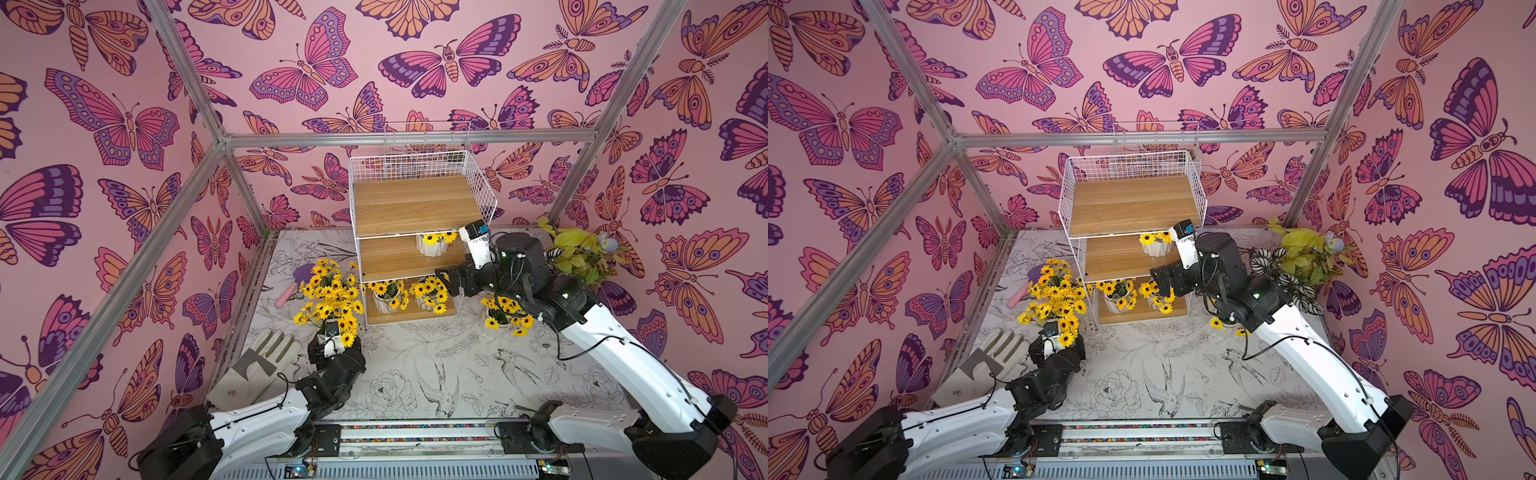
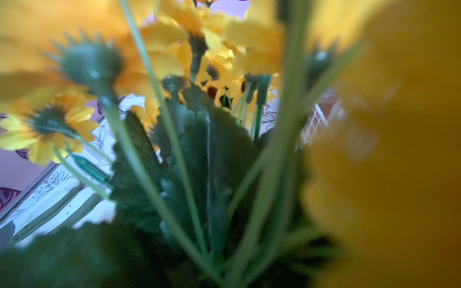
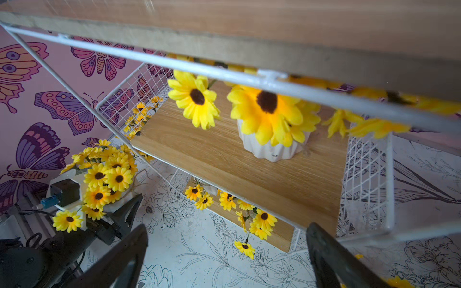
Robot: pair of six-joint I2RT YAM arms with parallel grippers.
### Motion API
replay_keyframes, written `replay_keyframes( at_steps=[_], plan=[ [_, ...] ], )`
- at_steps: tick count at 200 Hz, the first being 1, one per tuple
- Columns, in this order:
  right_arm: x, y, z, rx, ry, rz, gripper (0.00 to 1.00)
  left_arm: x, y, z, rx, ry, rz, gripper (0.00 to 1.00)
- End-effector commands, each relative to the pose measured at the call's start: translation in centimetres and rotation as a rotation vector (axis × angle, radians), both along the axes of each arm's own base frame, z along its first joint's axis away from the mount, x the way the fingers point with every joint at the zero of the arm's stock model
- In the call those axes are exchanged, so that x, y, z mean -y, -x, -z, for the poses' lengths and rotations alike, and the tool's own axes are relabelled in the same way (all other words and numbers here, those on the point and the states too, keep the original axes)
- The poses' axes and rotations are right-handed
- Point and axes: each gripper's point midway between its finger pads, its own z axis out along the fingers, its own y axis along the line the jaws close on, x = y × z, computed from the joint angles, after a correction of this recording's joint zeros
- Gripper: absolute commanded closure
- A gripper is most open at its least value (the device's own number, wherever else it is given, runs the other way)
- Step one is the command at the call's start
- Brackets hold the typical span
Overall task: Take the sunflower pots off the shelves
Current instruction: Place the sunflower pot at the center of the board.
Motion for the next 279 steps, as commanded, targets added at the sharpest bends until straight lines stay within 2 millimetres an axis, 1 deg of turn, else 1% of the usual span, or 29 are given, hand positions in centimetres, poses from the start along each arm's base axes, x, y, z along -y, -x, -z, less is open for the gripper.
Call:
replay_keyframes(
  at_steps=[1,23,42,43,47,68,94,123,137,144,157,172,184,201,222,241,257,279],
  plan=[
    [0.0,0.3,-0.5,0.005,-0.028,-0.005,0.01,-1.0,-0.4,-0.5,0.087,0.086,-0.113,0.43],
    [-0.1,0.4,-0.2,-0.004,-0.025,-0.010,0.01,-0.9,-0.9,0.6,0.074,0.064,-0.130,0.42],
    [-0.1,0.5,0.0,-0.007,-0.021,-0.011,0.01,-1.1,-1.3,1.4,0.079,0.082,-0.156,0.42],
    [-0.1,0.5,0.0,-0.008,-0.021,-0.011,0.01,-1.1,-1.3,1.7,0.068,0.069,-0.158,0.42],
    [-0.1,0.5,0.0,-0.006,-0.021,-0.010,0.01,-1.3,-1.3,2.2,0.058,0.059,-0.165,0.42],
    [0.0,0.6,0.0,-0.010,-0.018,-0.008,0.01,-1.6,-1.7,3.5,0.042,0.066,-0.189,0.41],
    [0.2,0.7,0.1,-0.014,-0.015,-0.006,0.01,-1.3,-2.3,4.2,0.059,0.042,-0.189,0.40],
    [0.2,0.8,0.3,-0.016,-0.015,-0.004,0.01,-1.2,-2.5,5.9,0.041,0.030,-0.192,0.38],
    [0.2,0.8,0.6,-0.022,-0.011,-0.006,0.01,-0.9,-2.7,5.8,0.061,0.021,-0.180,0.35],
    [0.2,0.8,0.6,-0.023,-0.015,-0.006,0.01,-0.9,-2.7,5.8,0.064,0.014,-0.172,0.33],
    [0.1,0.7,0.7,-0.026,-0.011,-0.007,0.01,-0.5,-2.8,5.8,0.061,0.003,-0.150,0.19],
    [0.0,0.7,1.0,-0.029,-0.007,-0.008,0.01,0.1,-2.5,5.7,0.062,0.003,-0.133,0.10],
    [0.0,0.5,1.1,-0.030,-0.006,-0.007,0.01,0.4,-2.2,5.5,0.063,0.000,-0.130,0.00],
    [-0.2,0.5,1.1,-0.030,-0.013,-0.008,0.01,0.7,-1.9,5.5,0.036,0.005,-0.131,0.00],
    [-0.3,0.5,1.1,-0.032,-0.013,-0.010,0.01,0.4,-1.4,5.3,0.008,0.006,-0.142,0.00],
    [-0.3,0.6,1.2,-0.033,-0.010,-0.011,0.01,0.1,-1.1,4.3,0.011,0.003,-0.145,0.00],
    [-0.3,0.6,1.1,-0.031,-0.013,-0.011,0.01,0.0,-0.8,3.9,-0.008,0.014,-0.145,0.00],
    [-0.5,0.6,1.0,-0.029,-0.020,-0.014,0.01,-0.5,0.2,4.3,-0.093,0.048,-0.173,0.00]
  ],
)
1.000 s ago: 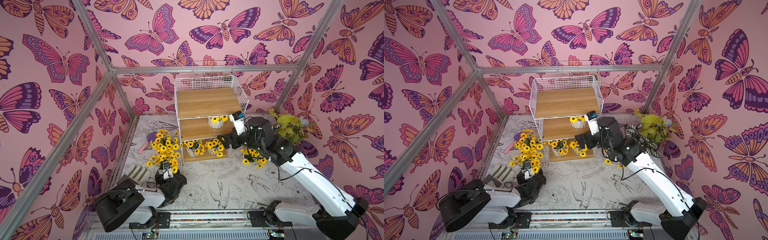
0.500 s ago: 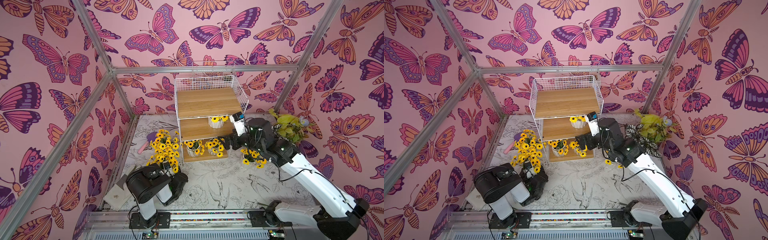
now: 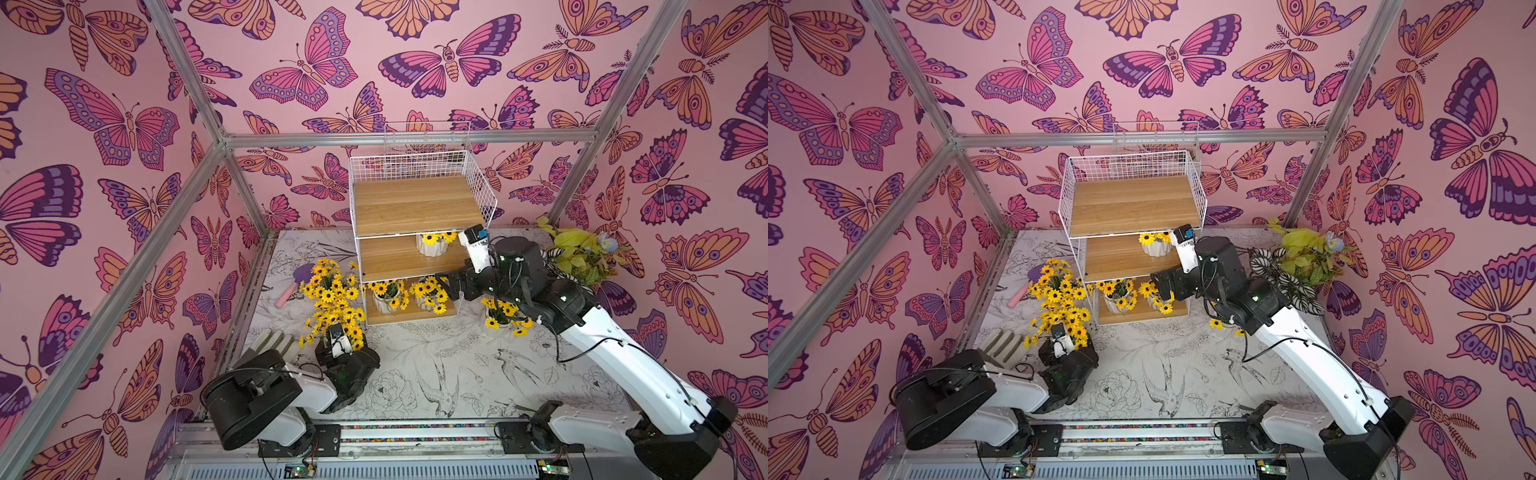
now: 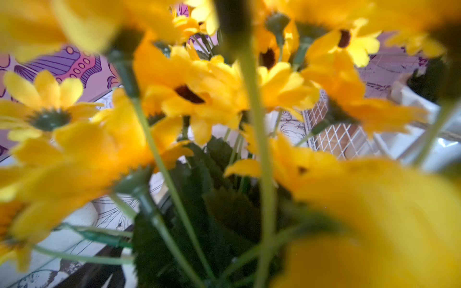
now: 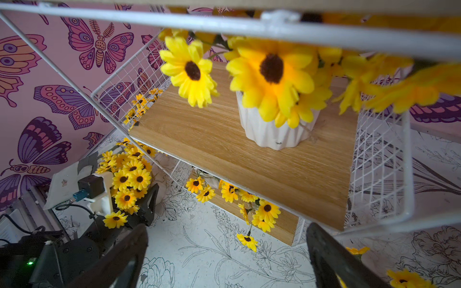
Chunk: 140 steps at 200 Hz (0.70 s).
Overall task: Take the sunflower pots off the shelves
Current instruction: Place the sunflower pot at the center of the board.
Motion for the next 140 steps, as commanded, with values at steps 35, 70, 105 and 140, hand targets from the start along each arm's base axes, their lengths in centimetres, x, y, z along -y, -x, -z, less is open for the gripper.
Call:
replay_keyframes(
  at_steps=[35,70,105,140],
  plan=[
    [-0.6,0.0,-0.2,0.001,-0.018,-0.010,0.01,-1.4,2.9,1.0,-0.156,0.034,-0.019,0.00],
    [-0.9,-0.2,0.0,-0.001,-0.015,-0.012,0.01,-2.1,4.0,1.2,-0.214,0.051,-0.025,0.00],
    [-1.4,-0.4,0.2,-0.010,-0.018,-0.019,0.01,-1.9,4.6,1.7,-0.265,0.067,-0.012,0.00],
    [-1.4,-0.7,1.0,-0.014,0.003,-0.009,0.01,-1.3,5.5,2.0,-0.300,0.098,0.028,0.00]
  ],
)
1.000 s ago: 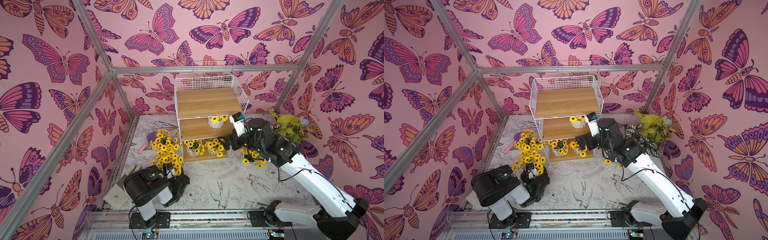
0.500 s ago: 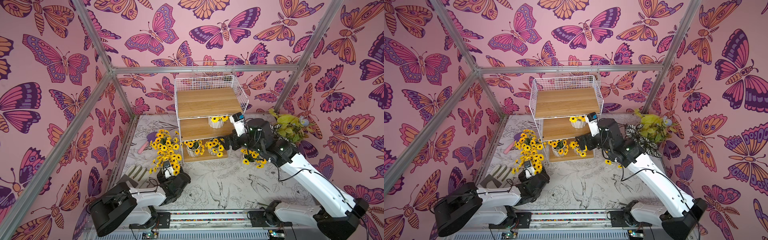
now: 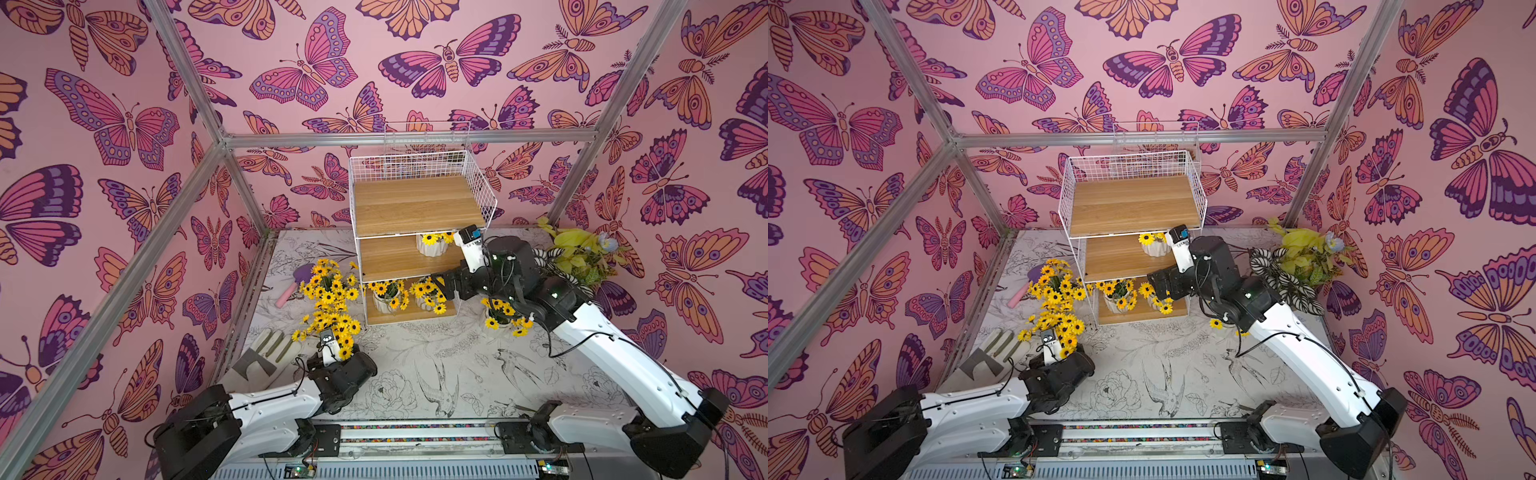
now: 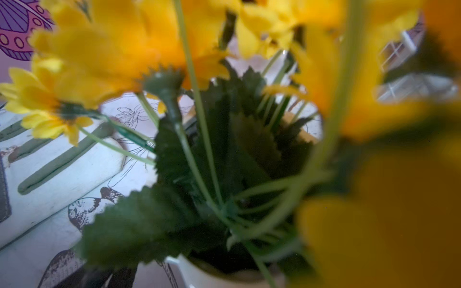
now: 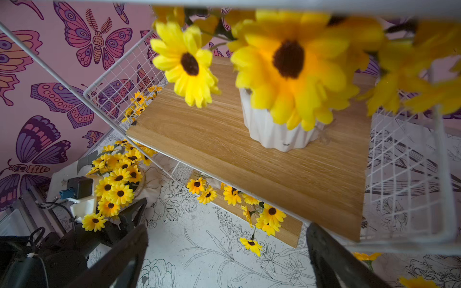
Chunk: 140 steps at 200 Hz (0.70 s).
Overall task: Take the sunflower pots off the shelves
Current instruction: Place the sunflower pot at the center of the board.
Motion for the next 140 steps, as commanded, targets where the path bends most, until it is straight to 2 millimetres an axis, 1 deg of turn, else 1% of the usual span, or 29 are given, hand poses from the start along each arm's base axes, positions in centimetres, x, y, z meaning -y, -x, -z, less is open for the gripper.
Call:
replay_keyframes(
  at_steps=[1,52,92,108,121,140],
  plan=[
    [-0.4,-0.2,0.0,0.006,-0.003,0.001,0.01,-0.1,1.1,0.3,-0.044,0.002,0.012,0.00],
    [-0.6,-0.3,-0.2,0.015,-0.004,0.001,0.01,1.2,2.2,-1.2,-0.056,0.077,0.097,0.00],
    [0.0,-0.3,-0.4,0.031,0.032,0.023,0.01,3.3,3.1,-2.1,-0.104,0.130,0.229,0.00],
    [0.4,-0.3,-0.6,0.041,0.046,0.036,0.01,4.4,3.4,-3.0,-0.082,0.149,0.303,0.00],
    [0.6,-0.2,-0.8,0.050,0.044,0.038,0.01,5.2,3.6,-4.2,-0.051,0.159,0.366,0.00],
    [0.4,0.2,-0.7,0.053,0.049,0.026,0.01,6.0,3.9,-5.8,-0.002,0.182,0.446,0.00]
  ],
)
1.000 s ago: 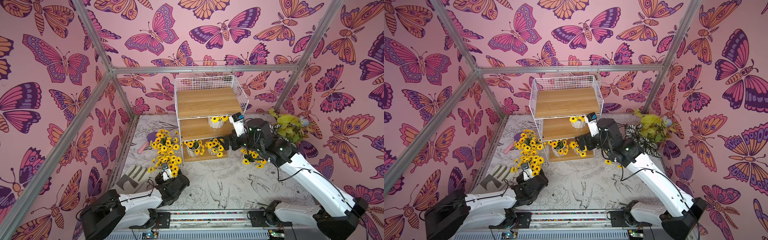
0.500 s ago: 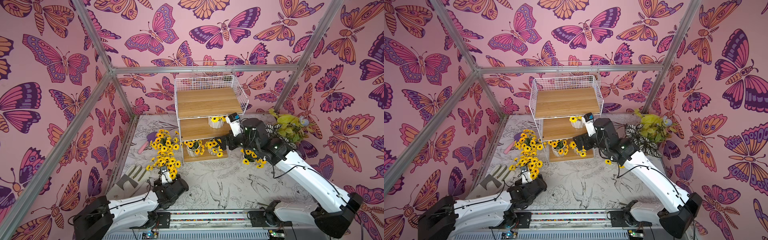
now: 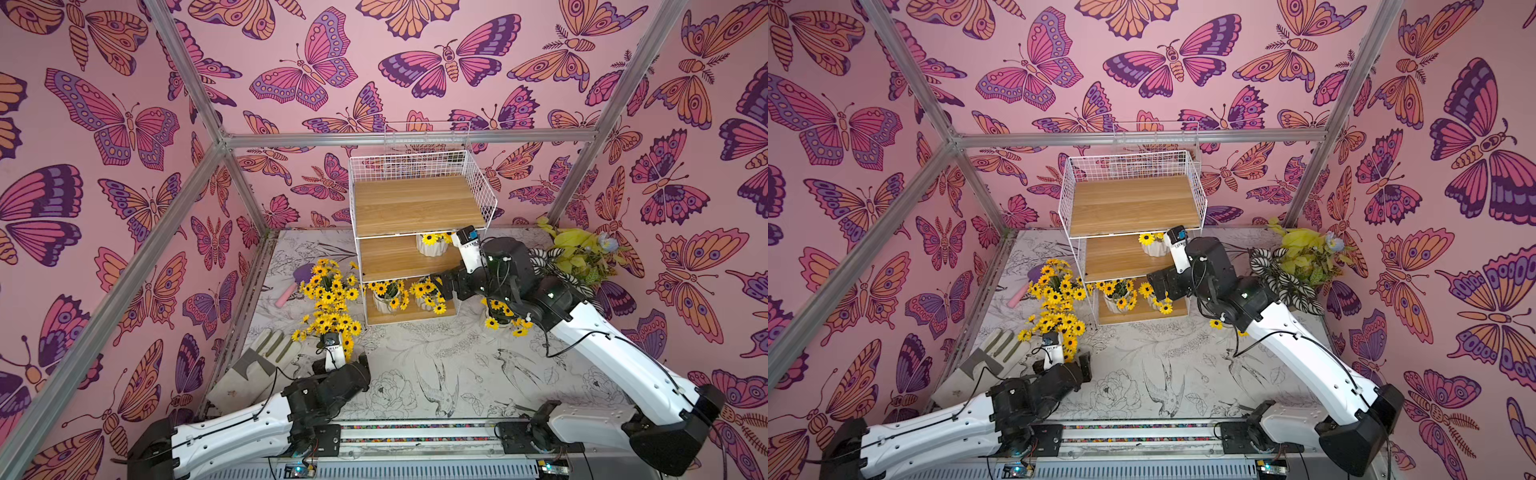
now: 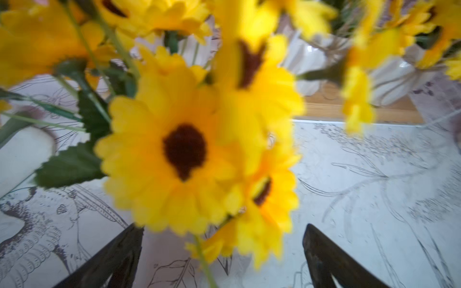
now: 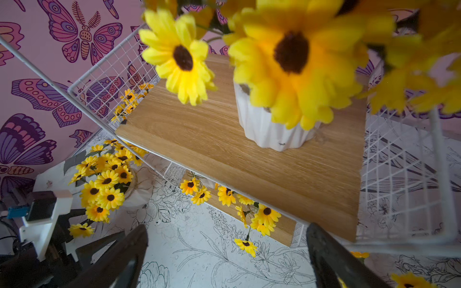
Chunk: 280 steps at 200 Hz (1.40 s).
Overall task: Take the sunflower pots off the shelves
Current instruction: Place the sunflower pot at the center of the board, then pick up the sunflower pot from the shelf.
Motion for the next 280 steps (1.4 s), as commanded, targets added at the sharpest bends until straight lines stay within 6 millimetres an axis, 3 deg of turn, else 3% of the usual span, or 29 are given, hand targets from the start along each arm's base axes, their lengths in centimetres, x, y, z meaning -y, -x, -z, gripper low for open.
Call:
replay_keyframes(
  at_steps=[1,14,19,61,106,140,207,280],
  plan=[
    [0.2,0.6,-1.0,0.035,0.015,-0.004,0.01,0.9,0.5,-1.8,0.042,-0.008,0.118,0.00],
    [0.0,0.8,-0.5,0.041,0.019,-0.016,0.01,1.1,0.6,-2.9,0.079,0.013,0.149,0.00],
    [-0.1,1.0,-0.3,0.044,0.019,-0.021,0.01,1.5,0.3,-4.9,0.115,0.053,0.151,0.00],
    [-0.1,1.4,1.8,0.132,0.029,0.008,0.01,2.7,-0.7,-11.2,0.253,0.064,0.193,0.00],
    [-0.7,0.1,2.6,0.264,0.019,0.038,0.01,4.9,-3.7,-16.4,0.328,0.073,0.183,0.00],
    [-1.1,-0.9,2.2,0.316,0.026,0.056,0.01,5.1,-6.5,-19.6,0.361,0.110,0.165,0.00],
    [-1.1,-3.1,1.8,0.410,0.023,0.148,0.01,6.4,-11.5,-22.5,0.346,0.115,0.192,0.00],
    [-2.7,-5.5,2.9,0.442,0.058,0.172,0.01,4.6,-16.3,-23.0,0.316,0.134,0.123,0.00]
  ],
)
